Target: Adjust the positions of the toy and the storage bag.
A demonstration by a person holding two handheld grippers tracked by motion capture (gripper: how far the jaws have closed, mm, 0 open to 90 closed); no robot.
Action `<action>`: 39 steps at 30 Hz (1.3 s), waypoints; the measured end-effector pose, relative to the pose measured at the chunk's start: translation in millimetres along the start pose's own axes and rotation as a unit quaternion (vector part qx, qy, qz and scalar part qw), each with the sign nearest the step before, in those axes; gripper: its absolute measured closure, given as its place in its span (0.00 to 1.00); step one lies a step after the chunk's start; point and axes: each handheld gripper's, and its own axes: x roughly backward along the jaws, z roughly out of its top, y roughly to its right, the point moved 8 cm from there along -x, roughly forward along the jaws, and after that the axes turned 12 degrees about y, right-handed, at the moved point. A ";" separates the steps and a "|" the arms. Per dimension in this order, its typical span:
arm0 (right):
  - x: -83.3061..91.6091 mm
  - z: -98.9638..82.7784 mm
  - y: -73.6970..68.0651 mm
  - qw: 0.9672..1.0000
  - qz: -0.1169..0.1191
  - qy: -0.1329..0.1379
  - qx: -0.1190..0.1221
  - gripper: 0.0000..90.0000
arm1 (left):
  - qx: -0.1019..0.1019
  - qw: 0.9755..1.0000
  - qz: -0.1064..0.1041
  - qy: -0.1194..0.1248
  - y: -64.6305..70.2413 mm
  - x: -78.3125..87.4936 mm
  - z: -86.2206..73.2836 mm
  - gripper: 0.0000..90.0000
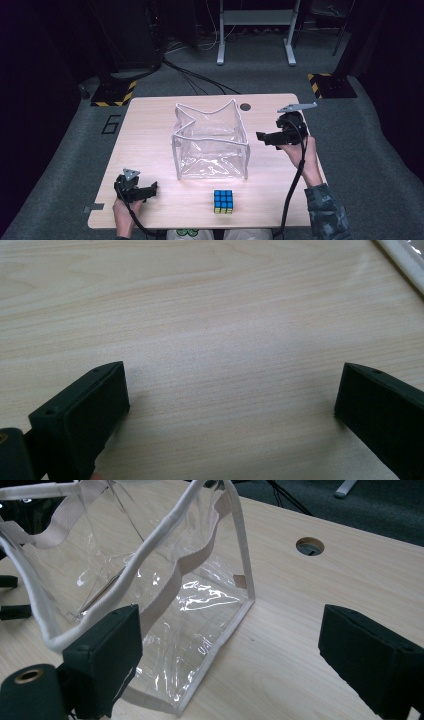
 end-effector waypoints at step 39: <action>7.4 -70.3 -30.6 1.000 0.022 0.001 -0.003 0.11 | 0.000 1.000 0.000 0.000 0.0 0.0 0.0 0.01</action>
